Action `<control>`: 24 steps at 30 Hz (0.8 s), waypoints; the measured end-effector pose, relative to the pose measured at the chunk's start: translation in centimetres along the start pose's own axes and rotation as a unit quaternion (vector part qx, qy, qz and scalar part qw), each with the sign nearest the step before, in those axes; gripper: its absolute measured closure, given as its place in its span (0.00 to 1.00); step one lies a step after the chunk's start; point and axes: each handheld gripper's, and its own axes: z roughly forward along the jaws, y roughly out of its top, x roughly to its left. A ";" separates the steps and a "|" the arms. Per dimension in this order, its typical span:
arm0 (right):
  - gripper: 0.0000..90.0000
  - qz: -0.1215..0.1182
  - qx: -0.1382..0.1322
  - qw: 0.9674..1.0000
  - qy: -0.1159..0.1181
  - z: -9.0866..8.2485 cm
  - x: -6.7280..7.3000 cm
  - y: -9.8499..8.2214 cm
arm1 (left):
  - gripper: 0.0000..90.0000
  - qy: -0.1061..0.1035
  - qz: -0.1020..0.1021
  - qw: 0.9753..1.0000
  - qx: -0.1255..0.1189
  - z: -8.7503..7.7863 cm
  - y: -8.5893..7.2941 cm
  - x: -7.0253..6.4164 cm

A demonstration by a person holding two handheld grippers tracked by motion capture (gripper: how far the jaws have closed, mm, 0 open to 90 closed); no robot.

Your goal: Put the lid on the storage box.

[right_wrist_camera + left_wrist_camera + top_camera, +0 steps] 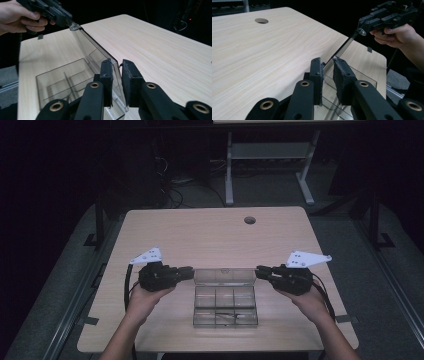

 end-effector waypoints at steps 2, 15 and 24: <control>0.88 -0.002 0.003 1.000 0.006 -0.3 0.3 -0.3 | 0.85 -0.002 -0.001 1.000 0.002 -0.1 -0.2 -0.3; 0.88 -0.001 0.006 1.000 0.010 -0.5 0.6 -0.6 | 0.87 -0.003 -0.013 1.000 0.022 -0.9 -1.3 -0.9; 0.86 -0.001 0.007 1.000 0.012 -0.7 0.7 -0.7 | 1.00 -0.014 -0.007 1.000 0.015 -0.5 -1.1 -1.2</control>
